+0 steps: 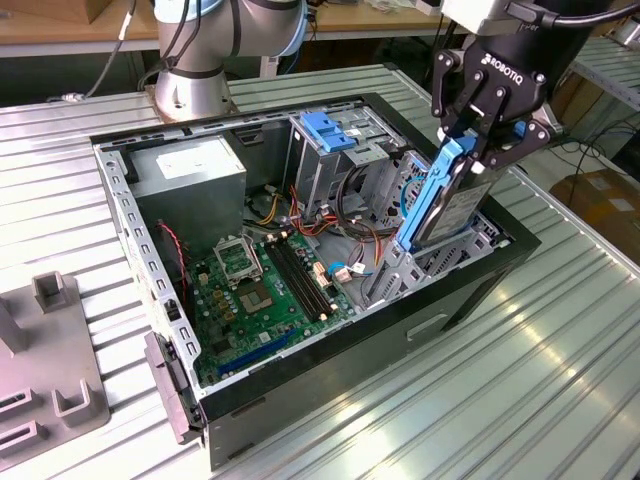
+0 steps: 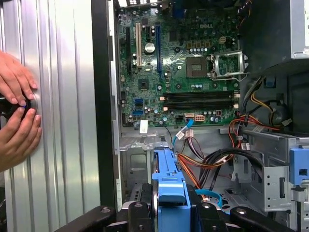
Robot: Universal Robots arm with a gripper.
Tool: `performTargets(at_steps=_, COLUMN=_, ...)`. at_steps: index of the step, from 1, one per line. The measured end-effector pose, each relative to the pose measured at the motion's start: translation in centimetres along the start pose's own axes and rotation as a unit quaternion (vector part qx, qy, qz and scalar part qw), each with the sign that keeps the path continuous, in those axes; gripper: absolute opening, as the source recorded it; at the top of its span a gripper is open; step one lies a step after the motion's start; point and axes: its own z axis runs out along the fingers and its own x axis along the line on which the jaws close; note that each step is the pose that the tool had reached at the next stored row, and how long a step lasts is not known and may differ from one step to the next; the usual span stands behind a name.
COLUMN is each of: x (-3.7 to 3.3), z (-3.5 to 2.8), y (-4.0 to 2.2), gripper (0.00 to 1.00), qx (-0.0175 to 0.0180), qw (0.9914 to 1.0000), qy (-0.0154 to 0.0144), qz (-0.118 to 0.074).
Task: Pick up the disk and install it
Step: 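Insert the disk into the insertion slot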
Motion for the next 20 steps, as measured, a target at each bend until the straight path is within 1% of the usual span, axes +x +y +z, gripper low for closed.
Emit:
performTargets(at_steps=3, x=0.01, z=0.30, y=0.01, gripper=0.37, qx=0.0000, qw=1.00000, qy=0.0000, qz=0.000)
performTargets(at_steps=4, x=0.01, z=0.74, y=0.01, gripper=0.37, qx=0.0000, qw=1.00000, qy=0.0000, qz=0.000)
performTargets(at_steps=6, x=0.01, z=1.21, y=0.02, gripper=0.37, qx=0.0000, qw=1.00000, qy=0.0000, qz=0.000)
performTargets(at_steps=12, x=0.02, z=1.97, y=0.04, gripper=0.37, qx=0.0000, qw=1.00000, qy=0.0000, qz=0.000)
performTargets(at_steps=18, x=0.01, z=2.99, y=0.06, gripper=0.37, qx=0.0000, qw=1.00000, qy=-0.0001, qz=0.000)
performTargets(at_steps=20, x=0.00, z=3.22, y=0.06, gripper=0.37, qx=0.0000, qw=1.00000, qy=0.0000, qz=0.000)
